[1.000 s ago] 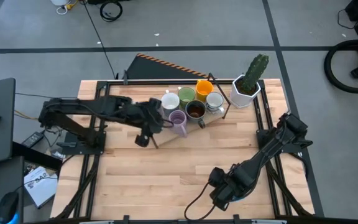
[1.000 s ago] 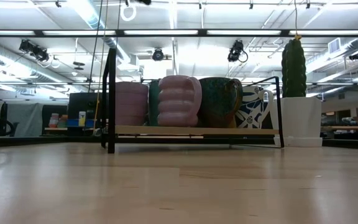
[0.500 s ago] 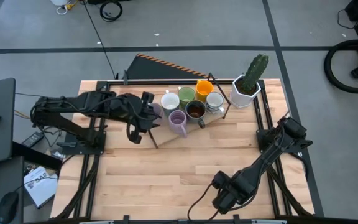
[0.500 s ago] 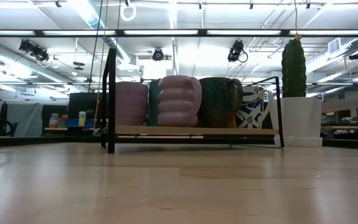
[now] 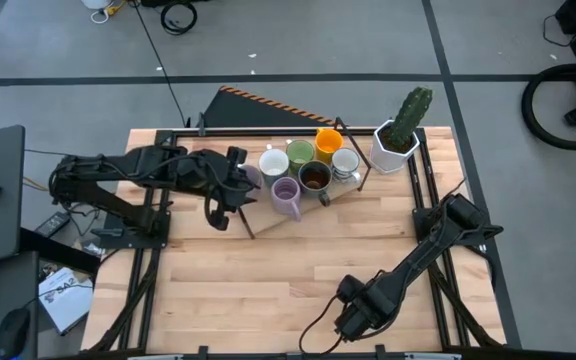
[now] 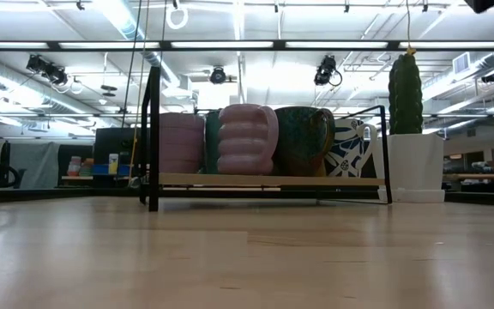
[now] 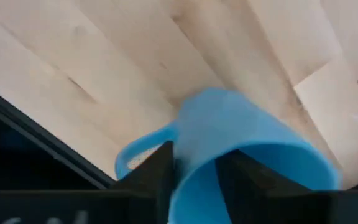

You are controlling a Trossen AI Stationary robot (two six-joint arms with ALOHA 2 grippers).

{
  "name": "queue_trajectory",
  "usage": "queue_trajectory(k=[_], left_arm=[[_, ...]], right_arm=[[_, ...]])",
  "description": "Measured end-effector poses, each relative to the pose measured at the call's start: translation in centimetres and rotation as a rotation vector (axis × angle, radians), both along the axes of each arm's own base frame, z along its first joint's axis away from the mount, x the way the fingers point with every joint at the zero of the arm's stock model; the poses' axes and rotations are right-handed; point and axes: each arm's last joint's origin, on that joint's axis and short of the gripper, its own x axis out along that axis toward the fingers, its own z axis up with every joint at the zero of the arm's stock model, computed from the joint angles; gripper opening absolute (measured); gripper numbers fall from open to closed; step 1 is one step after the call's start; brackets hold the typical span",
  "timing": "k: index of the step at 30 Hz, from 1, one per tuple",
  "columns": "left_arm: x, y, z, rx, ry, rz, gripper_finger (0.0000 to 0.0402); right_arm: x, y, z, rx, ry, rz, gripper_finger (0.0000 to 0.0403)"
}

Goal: Place coffee mugs
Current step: Put the blue mug on the shelf

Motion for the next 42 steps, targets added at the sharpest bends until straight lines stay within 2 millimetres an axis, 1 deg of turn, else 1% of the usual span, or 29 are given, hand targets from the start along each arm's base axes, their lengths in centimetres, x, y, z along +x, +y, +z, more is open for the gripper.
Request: queue_trajectory(k=[3, 6, 7, 9, 13, 16, 20, 22, 25, 29, 33, 36, 42], left_arm=[[-0.5, -0.2, 0.4, -0.008, -0.019, -0.006, 0.0142], [-1.7, -0.5, 1.3, -0.019, -0.062, -0.017, 0.0142], [-2.0, -0.6, 1.7, -0.028, -0.089, -0.018, 0.0142], [-2.5, -0.6, 2.5, -0.045, -0.155, -0.017, 0.0142], [-3.3, -0.5, 4.0, -0.073, -0.277, -0.009, 0.0142], [-3.7, -0.4, 4.6, -0.093, -0.327, 0.003, 0.0142], [-4.3, -0.3, 4.8, -0.134, -0.342, 0.029, 0.0142], [-4.3, -0.3, 4.8, -0.155, -0.340, 0.042, 0.0142], [-4.3, -0.3, 4.6, -0.191, -0.330, 0.076, 0.0142], [-4.5, -0.2, 4.3, -0.230, -0.305, 0.136, 0.0142], [-5.7, 0.1, 4.6, -0.259, -0.321, 0.224, 0.0142], [-6.7, 0.3, 4.8, -0.280, -0.335, 0.269, 0.0142], [-7.7, 0.5, 5.5, -0.284, -0.387, 0.283, 0.0142]], right_arm=[[0.1, 0.2, -0.5, 0.015, 0.019, 0.081, 0.0077], [0.2, -0.1, -0.3, 0.017, 0.014, 0.193, 0.0028], [0.2, -0.4, -0.1, 0.016, 0.012, 0.217, 0.0024], [0.7, -0.8, 0.4, 0.016, -0.019, 0.297, 0.0024], [2.0, -1.5, 1.5, -0.060, -0.128, 0.614, 0.0033], [3.5, -2.6, 2.1, -0.137, -0.196, 0.774, 0.0031], [5.6, -5.5, 3.1, -0.152, -0.203, 0.837, 0.0026], [6.8, -7.1, 3.6, -0.159, -0.223, 0.842, 0.0026], [8.2, -9.2, 4.5, -0.190, -0.254, 0.903, 0.0026], [9.6, -11.1, 5.8, -0.243, -0.299, 1.008, 0.0026], [10.8, -11.9, 7.2, -0.298, -0.379, 1.108, 0.0026], [11.3, -11.7, 8.0, -0.326, -0.439, 1.186, 0.0026], [11.8, -11.5, 8.2, -0.384, -0.482, 1.285, 0.0026]])
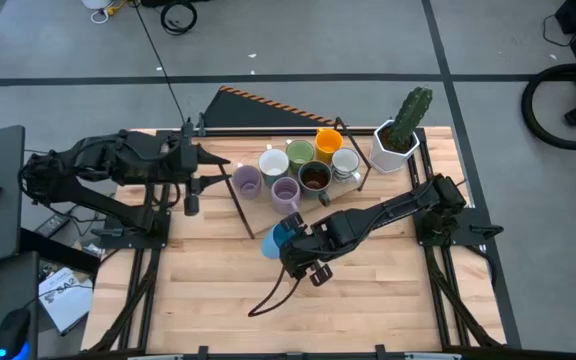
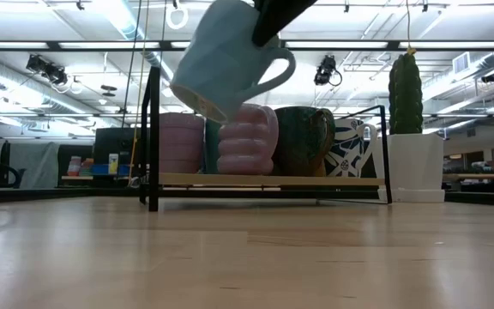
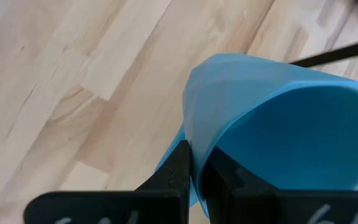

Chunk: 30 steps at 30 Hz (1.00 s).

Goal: Place coffee mugs
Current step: Put the blue mug on the shelf

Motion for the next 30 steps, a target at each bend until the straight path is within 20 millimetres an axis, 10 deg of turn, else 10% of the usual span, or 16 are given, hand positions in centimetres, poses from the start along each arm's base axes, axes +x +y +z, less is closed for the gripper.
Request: queue_trajectory(k=[17, 30], left_arm=[[0.0, 0.1, 0.1, -0.017, -0.019, 0.035, 0.0142], [0.0, 0.1, -1.5, -0.019, 0.141, 0.052, 0.0142]], right_arm=[[2.0, -5.6, 0.1, 0.112, -0.034, -0.083, 0.0026], [2.4, -6.1, -0.8, 0.211, -0.063, -0.233, 0.0026]])
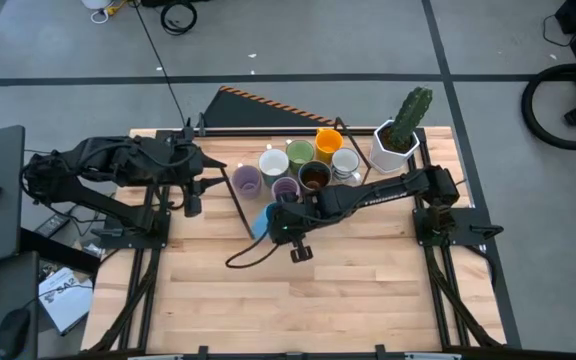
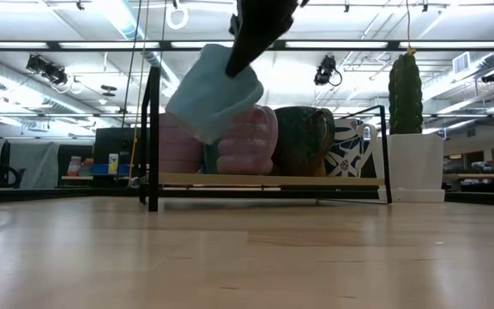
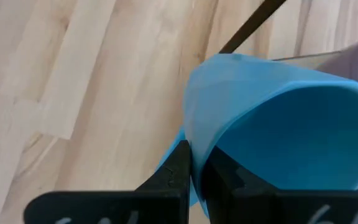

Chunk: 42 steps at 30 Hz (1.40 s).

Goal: Place coffee mugs
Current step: Put the blue mug on the shelf

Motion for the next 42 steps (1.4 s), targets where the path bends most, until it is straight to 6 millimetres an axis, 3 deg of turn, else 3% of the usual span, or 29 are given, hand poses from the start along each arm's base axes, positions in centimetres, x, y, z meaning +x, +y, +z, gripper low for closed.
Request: queue_trajectory(k=[9, 17, 27, 36, 42], left_arm=[[0.0, 0.0, 0.1, 0.035, -0.007, 0.003, 0.0142], [0.1, 0.1, 0.3, 0.051, -0.028, 0.033, 0.0142], [0.0, 0.4, 0.8, 0.111, -0.062, 0.091, 0.0142], [-0.7, 0.4, 0.7, 0.107, -0.043, 0.093, 0.0142], [-0.7, 0.4, 0.6, 0.088, -0.044, 0.099, 0.0142]], right_arm=[[-1.4, 4.2, 4.3, 0.031, -0.034, -0.013, 0.0026], [-1.5, 4.0, 6.7, 0.017, -0.104, -0.032, 0.0026], [2.4, 2.6, 4.5, -0.007, 0.001, 0.011, 0.0026], [2.5, 2.3, 2.3, -0.044, 0.172, -0.056, 0.0032], [3.0, 1.0, 1.8, -0.036, 0.167, -0.102, 0.0029]])
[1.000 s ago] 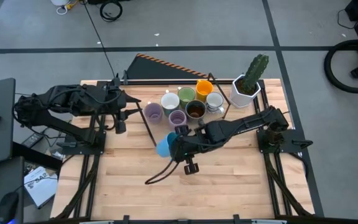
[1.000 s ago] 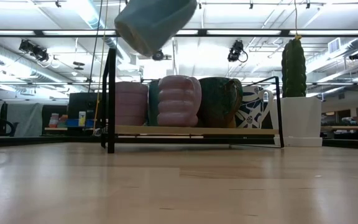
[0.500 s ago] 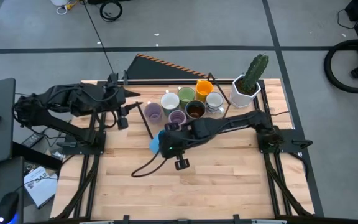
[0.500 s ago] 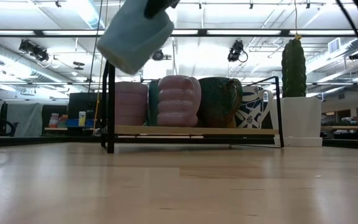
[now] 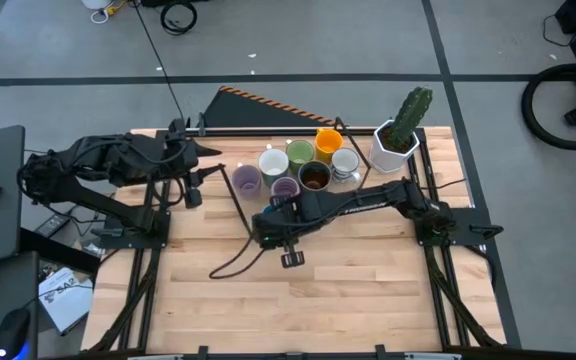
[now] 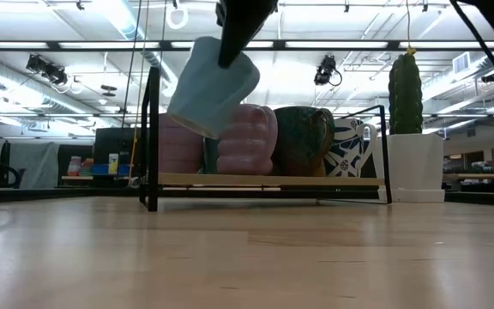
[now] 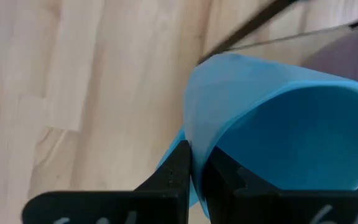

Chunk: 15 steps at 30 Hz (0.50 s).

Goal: Place coffee mugs
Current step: Put the blue mug on the shelf

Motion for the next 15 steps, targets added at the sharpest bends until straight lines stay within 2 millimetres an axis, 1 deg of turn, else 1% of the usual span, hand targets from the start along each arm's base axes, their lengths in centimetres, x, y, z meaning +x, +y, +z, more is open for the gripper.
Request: queue_trajectory(k=[9, 11, 15], left_arm=[[-0.2, 0.0, -0.4, -0.031, 0.031, 0.010, 0.0142], [-0.2, 0.0, -0.5, -0.032, 0.047, 0.012, 0.0142], [-0.4, 0.0, -0.8, -0.042, 0.069, 0.019, 0.0142]], right_arm=[[0.9, -2.2, 0.2, 0.021, -0.054, -0.032, 0.0030], [1.3, -2.5, -0.5, 0.025, -0.044, -0.030, 0.0030], [2.5, -2.9, -3.5, 0.009, 0.032, -0.019, 0.0031]])
